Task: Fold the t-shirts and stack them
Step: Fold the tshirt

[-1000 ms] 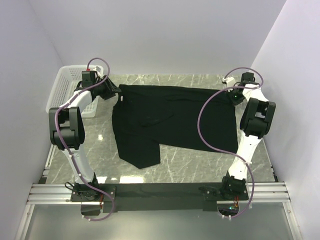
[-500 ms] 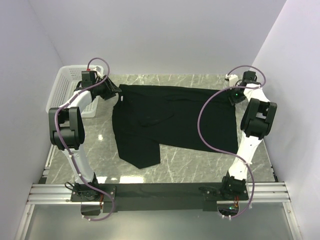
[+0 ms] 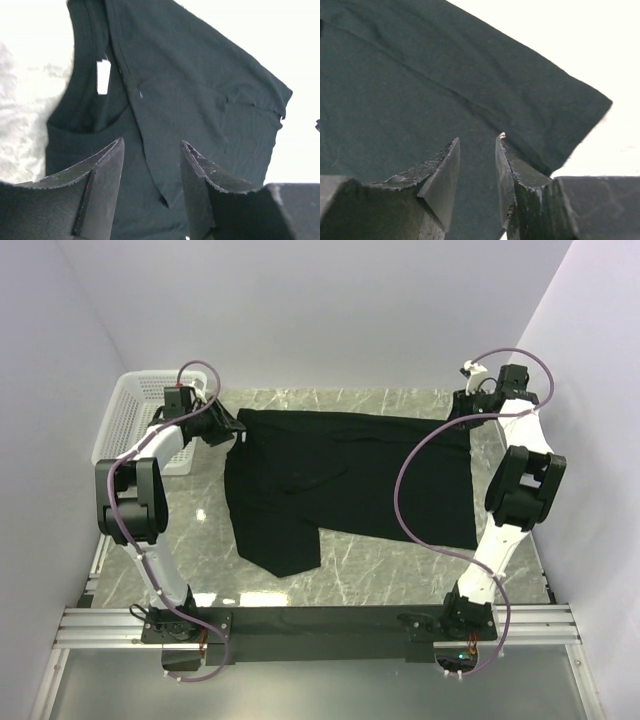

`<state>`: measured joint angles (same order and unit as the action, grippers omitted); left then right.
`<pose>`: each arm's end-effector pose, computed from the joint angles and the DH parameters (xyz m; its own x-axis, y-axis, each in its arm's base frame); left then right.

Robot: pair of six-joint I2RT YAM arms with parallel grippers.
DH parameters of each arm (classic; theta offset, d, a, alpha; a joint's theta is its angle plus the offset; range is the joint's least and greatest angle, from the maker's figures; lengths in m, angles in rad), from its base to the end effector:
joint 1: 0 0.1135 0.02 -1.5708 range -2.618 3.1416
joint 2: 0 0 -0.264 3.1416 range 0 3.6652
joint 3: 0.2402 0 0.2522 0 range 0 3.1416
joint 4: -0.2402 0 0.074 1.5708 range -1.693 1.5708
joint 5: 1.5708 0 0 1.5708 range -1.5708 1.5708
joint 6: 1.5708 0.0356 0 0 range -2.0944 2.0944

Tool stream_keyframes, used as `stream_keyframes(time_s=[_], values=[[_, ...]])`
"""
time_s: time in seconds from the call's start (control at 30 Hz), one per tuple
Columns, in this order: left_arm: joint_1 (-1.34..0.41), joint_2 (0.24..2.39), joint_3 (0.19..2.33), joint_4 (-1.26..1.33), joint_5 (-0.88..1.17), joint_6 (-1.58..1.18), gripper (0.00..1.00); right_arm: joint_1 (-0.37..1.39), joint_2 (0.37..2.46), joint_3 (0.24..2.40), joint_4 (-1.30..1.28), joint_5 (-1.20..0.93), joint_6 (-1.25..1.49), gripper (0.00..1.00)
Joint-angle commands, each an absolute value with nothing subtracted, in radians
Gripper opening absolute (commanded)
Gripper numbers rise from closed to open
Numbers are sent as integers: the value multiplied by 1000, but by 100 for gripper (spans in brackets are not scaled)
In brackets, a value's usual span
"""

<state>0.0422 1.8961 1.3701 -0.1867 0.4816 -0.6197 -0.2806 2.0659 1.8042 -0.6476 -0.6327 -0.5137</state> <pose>0.4265 0.0015 0.2235 -0.7135 -0.5453 -0.4400 -0.1248 0.7168 -0.6860 0.4485 -0.1073 0.2593 -0.5986 -0.2399 -0.7643 -0.4821 0.8699 0.1045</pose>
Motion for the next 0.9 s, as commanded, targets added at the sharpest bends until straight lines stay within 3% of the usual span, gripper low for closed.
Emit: stream_keyframes(time_s=[0.0,0.3,0.57,0.87], values=[[8,1829,1336,-215,488,-597,54,-270,2045,1780,-673,-673,-494,42],[-124,1703,1142,-230,407,-617,53,-261,1890,1576,-698,-637,-584,42],[-129,1413,915,-345,172,-601,54,-262,1619,1240,-810,-540,-940,44],[-100,1267,726,-279,215,-712,55,-264,1370,993,-856,-505,-1108,45]])
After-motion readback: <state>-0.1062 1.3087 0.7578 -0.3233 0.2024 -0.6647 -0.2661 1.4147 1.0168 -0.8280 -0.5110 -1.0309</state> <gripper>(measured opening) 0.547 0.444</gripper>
